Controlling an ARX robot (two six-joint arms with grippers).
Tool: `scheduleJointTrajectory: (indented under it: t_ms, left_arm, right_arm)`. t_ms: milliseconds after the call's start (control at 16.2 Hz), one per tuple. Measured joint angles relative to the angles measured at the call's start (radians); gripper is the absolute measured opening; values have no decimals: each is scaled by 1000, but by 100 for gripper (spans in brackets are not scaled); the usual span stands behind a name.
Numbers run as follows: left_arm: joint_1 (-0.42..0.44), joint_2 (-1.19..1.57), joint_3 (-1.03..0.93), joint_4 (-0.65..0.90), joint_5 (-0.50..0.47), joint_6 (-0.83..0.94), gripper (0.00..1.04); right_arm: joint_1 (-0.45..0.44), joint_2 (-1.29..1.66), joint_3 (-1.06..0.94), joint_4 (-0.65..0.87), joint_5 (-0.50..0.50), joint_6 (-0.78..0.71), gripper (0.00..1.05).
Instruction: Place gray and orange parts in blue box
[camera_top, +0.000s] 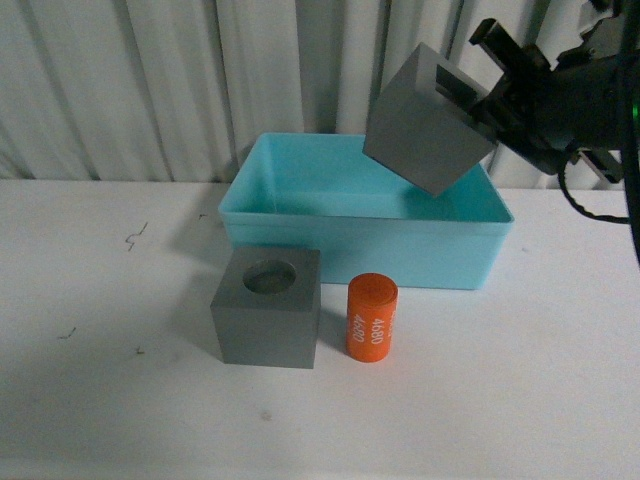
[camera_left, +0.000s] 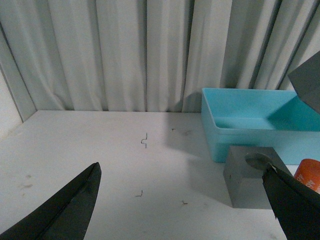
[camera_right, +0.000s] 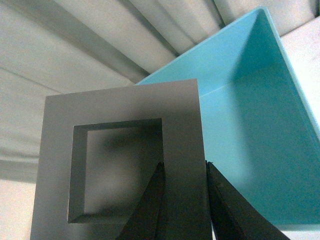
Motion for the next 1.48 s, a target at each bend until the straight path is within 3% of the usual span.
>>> scheduleJointTrajectory:
  t_ms: [618, 1050, 1483]
  left_arm:
    - [0, 0, 0, 0, 0, 1, 98]
    - [0, 0, 0, 0, 0, 1, 98]
    - [0, 0, 0, 0, 0, 1, 98]
  right_arm:
    - [-12, 363, 413, -193, 76, -51, 18]
    - [-19, 426, 475, -214, 135, -92, 18]
    - [-43, 389, 399, -68, 155, -91, 73]
